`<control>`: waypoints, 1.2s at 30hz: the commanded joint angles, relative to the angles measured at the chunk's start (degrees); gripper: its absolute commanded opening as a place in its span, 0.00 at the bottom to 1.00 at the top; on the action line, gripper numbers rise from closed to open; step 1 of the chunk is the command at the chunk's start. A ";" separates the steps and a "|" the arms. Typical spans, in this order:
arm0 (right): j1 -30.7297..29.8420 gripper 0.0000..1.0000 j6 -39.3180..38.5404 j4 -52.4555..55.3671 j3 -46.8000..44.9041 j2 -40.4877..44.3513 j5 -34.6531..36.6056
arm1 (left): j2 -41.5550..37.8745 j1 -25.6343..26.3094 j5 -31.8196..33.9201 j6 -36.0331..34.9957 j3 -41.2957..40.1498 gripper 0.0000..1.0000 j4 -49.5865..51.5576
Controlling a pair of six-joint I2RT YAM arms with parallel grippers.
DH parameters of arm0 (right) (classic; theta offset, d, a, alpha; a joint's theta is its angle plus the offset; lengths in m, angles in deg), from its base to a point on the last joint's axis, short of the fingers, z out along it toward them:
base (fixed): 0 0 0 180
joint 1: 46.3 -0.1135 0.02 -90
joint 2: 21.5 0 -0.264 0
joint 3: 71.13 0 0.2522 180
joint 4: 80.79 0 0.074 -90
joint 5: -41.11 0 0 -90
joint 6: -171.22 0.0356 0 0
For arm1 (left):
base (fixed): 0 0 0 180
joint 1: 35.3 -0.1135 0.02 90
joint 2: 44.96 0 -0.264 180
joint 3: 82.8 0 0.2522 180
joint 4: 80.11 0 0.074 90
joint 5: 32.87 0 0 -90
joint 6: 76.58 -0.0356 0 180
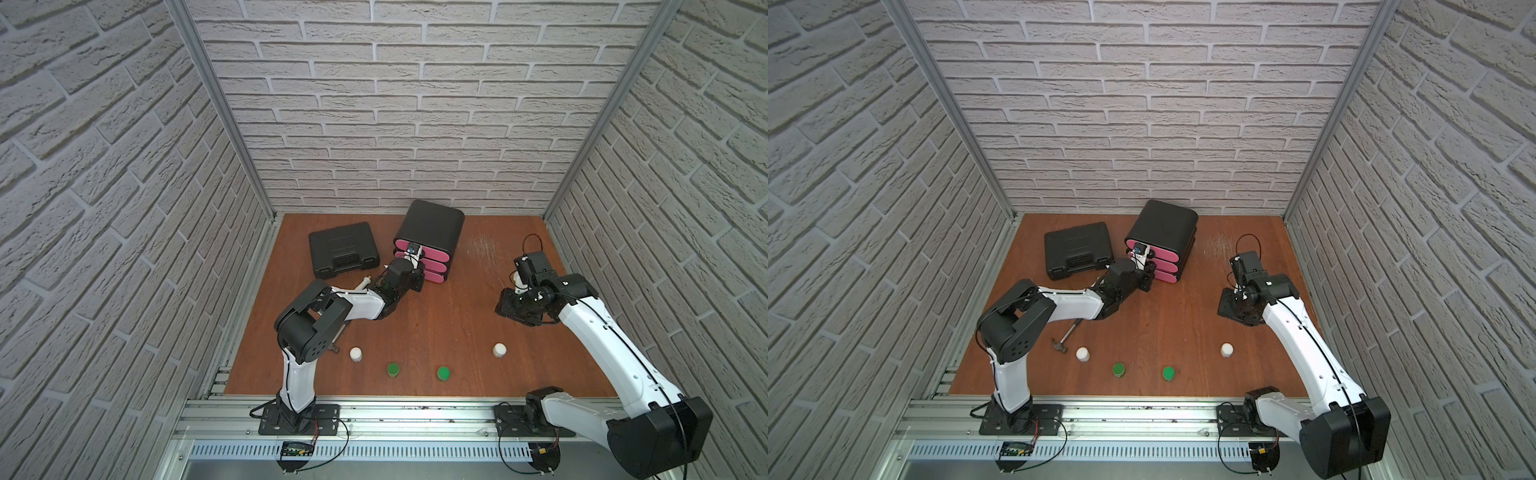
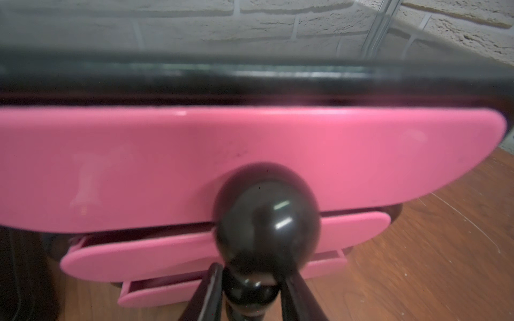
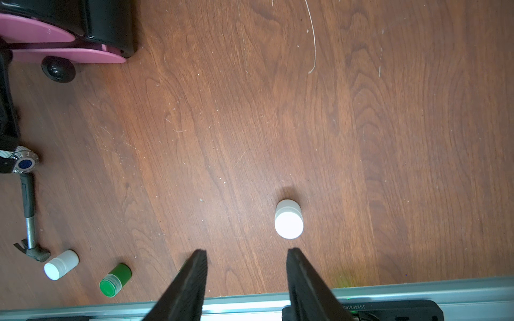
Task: Put the paint cans in the drawer according to color
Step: Open the drawer in the storage box.
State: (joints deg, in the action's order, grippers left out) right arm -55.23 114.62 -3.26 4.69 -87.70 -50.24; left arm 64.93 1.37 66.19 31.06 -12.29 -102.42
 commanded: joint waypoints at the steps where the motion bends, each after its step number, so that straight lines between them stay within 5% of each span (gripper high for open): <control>1: 0.42 0.51 -0.67 0.68 1.48 1.09 0.64 | -0.10 0.36 0.62 -1.20 -1.02 0.33 -3.36; 20: 0.51 0.52 -2.21 1.97 -2.00 -2.39 -0.98 | -7.55 2.67 3.01 -1.75 -9.29 0.29 -5.85; 24: 0.56 0.66 -1.72 2.67 -4.58 -3.21 -0.48 | -8.54 3.15 3.81 -1.52 -10.24 0.29 -5.85; 36: 0.56 0.68 2.87 -3.74 -15.21 -4.01 -2.09 | -9.95 3.89 4.80 -1.58 -10.74 0.29 -5.72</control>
State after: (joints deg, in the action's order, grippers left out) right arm -54.97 115.48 -4.16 -8.60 -91.17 -51.77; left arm 57.52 4.69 70.30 29.97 -22.58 -105.26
